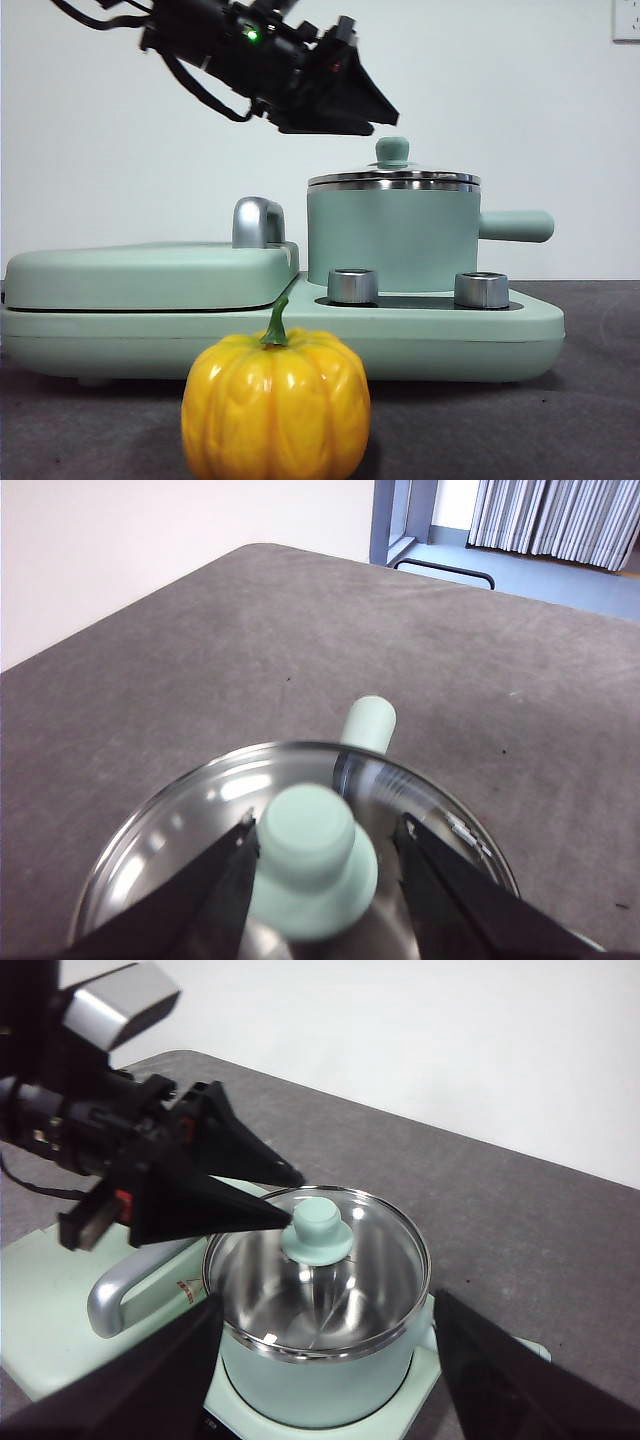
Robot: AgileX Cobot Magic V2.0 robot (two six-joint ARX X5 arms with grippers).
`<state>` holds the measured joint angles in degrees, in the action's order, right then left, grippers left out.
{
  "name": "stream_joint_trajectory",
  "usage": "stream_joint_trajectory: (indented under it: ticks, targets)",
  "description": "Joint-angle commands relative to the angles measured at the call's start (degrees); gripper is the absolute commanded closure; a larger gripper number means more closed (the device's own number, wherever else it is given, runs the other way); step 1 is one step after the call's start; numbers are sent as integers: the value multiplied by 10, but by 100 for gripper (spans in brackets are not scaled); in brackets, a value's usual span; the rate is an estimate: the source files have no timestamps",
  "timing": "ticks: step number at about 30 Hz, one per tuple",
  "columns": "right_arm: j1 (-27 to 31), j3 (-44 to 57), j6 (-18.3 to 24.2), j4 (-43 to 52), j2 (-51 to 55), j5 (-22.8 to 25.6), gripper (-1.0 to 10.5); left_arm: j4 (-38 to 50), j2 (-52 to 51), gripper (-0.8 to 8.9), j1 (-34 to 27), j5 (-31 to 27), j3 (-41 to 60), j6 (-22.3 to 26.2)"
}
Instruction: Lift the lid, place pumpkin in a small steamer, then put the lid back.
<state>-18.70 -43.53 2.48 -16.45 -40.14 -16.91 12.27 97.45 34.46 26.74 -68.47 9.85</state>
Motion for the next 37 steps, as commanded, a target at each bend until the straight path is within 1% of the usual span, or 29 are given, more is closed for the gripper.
stream_joint_trajectory:
  ticks: [1,5,9,20,31,32,35,36,37]
  targets:
    - [-2,-10,-10,4,-2,-2,618,8,27,588,10,-2,-27,3]
    - [-2,-10,-10,2,-2,-2,618,15,46,587,16,-5,-34,19]
    - [-2,-10,-10,1,-2,-2,618,33,64,587,16,-28,-34,28]
    - [-2,-10,-10,1,-2,-2,618,57,83,588,16,-34,-34,25]
    - [-2,-9,-10,1,-2,4,618,57,83,605,16,-34,-34,25]
    - [-2,-9,-10,1,-2,4,618,57,83,624,16,-34,-34,25]
    - [-2,-9,-10,1,-2,4,618,56,83,772,16,-34,-34,25]
    - [-2,-9,-10,1,-2,4,618,55,82,798,16,-34,-34,25]
    - [-2,-9,-10,1,-2,4,618,55,82,798,16,-34,-34,25]
